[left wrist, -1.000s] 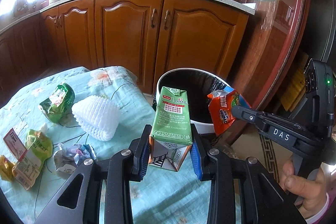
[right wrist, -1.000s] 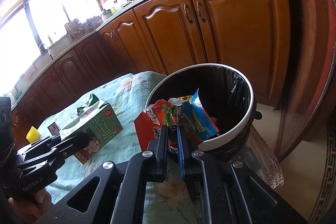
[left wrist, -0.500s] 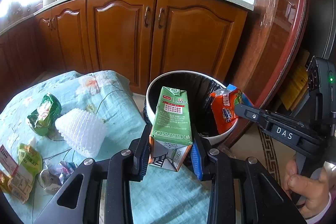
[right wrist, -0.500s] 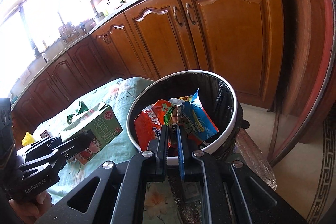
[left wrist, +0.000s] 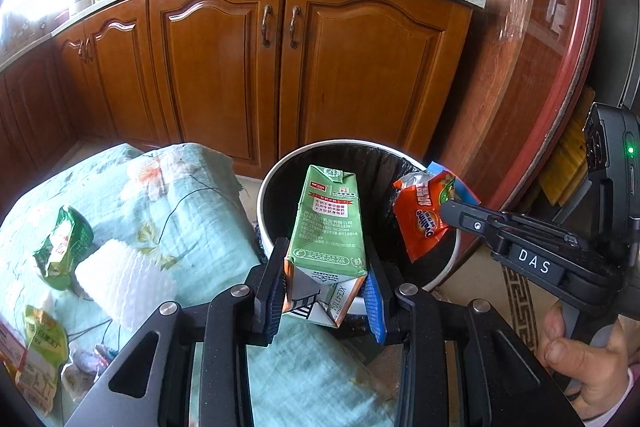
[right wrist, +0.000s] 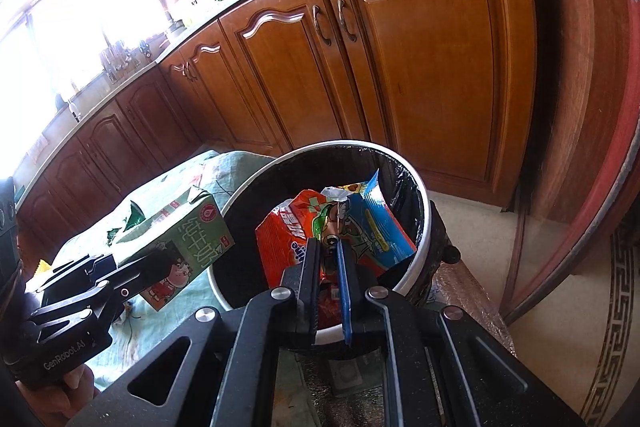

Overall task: Collect trash
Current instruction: 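Open the left tool into the bin while the right tool opens, dropping the snack bag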

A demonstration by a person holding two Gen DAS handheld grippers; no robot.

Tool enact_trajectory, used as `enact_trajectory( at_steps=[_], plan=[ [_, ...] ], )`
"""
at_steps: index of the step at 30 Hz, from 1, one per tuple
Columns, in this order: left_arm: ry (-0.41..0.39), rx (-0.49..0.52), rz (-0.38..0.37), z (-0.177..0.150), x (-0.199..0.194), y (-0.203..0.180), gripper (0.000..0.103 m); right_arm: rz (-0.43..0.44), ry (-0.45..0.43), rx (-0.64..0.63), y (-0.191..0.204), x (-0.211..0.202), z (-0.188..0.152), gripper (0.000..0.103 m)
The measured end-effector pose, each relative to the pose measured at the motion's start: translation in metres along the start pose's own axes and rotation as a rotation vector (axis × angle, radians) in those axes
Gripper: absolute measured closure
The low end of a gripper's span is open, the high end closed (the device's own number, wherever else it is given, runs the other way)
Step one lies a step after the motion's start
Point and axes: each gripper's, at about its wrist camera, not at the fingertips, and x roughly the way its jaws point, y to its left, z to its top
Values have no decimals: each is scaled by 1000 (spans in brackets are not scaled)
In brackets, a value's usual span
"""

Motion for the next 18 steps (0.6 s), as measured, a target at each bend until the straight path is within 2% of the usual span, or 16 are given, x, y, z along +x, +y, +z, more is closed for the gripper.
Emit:
enact_trajectory(
  at_steps=[7,9,11,13,14,16,18],
  plan=[
    [24,-7,-2,12,21,-2,70,-11,35,-14,-4,18,9,95],
    [34,-9,-4,16,27,-1,70,-17,43,-19,-5,22,12,90],
    [41,-9,-1,18,30,-2,66,-20,45,-19,-6,24,14,90],
    [42,-20,6,19,31,-1,44,-18,48,-5,-8,24,14,72],
    [33,-28,17,19,29,0,39,-15,46,3,-9,23,15,54],
    [11,-31,15,17,24,1,36,-10,27,11,-11,18,13,47],
    [6,-31,19,14,20,1,36,-5,19,21,-12,15,12,47]
  ],
)
